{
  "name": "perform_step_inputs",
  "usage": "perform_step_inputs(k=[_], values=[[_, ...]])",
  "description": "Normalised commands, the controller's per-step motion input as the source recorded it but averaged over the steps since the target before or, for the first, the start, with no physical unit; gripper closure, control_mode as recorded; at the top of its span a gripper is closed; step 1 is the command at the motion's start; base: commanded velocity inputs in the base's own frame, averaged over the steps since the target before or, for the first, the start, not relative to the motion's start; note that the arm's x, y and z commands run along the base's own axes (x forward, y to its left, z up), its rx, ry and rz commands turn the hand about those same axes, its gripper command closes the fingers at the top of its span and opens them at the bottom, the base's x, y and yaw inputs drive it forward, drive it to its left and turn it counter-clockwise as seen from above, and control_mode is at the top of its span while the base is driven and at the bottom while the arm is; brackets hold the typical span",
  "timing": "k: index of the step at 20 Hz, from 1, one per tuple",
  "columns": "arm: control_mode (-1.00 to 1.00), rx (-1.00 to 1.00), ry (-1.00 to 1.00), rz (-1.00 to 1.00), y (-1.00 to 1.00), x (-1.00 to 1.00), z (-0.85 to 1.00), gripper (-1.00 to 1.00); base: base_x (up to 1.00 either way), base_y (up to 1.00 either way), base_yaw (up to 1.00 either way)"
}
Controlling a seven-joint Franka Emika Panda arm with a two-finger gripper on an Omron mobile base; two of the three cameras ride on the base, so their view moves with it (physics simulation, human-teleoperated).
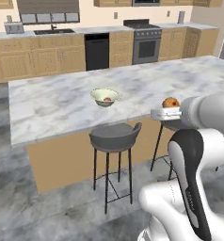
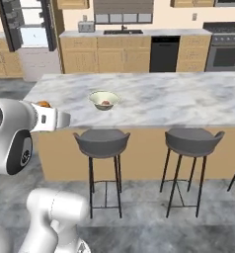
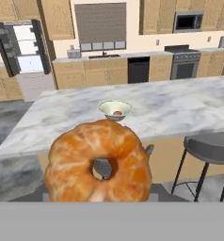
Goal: Retrieve the peach and tangerine from the fridge and place them into the bowl on the dining table.
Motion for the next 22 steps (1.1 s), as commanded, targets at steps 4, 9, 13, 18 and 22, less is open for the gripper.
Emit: perform_step_inputs(k=[4,9,13,18,22], values=[[1.00,0.00,0.00,0.00,0.00,0.00,0.00,1.00,0.69,-0.76,0.00],[1.00,0.00,0.00,0.00,0.00,0.00,0.00,1.00,0.89,-0.25,0.00],[1.00,0.00,0.00,0.00,0.00,0.00,0.00,1.00,1.00,0.00,0.04],[1.00,0.00,0.00,0.00,0.00,0.00,0.00,1.00,0.83,0.00,0.04],[1.00,0.00,0.00,0.00,0.00,0.00,0.00,1.00,0.37,0.00,0.03]])
